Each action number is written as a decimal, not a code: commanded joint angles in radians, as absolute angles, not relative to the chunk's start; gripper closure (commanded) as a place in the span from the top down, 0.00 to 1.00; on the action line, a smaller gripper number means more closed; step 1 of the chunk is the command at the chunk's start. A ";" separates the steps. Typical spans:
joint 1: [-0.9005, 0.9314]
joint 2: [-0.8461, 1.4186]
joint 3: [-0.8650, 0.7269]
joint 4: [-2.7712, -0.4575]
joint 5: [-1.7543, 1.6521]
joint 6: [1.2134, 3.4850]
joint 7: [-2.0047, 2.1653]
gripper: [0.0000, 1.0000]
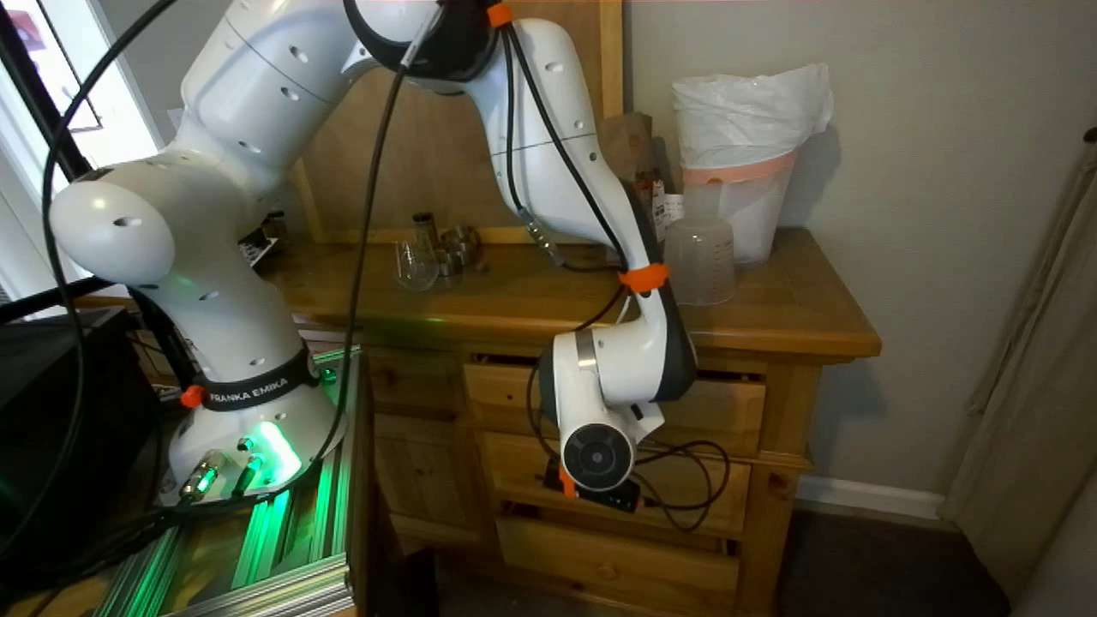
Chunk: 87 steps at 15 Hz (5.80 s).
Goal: Open the topmost drawer on the right and remove the towel from the drawer then close the drawer.
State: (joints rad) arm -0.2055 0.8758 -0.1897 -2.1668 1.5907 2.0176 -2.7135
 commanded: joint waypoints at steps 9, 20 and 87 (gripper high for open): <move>-0.237 0.850 -0.280 -2.200 1.579 1.979 -2.745 0.27; -0.244 0.903 -0.257 -2.167 1.576 1.963 -2.745 1.00; -0.342 0.858 -0.380 -2.210 1.455 1.912 -2.746 0.76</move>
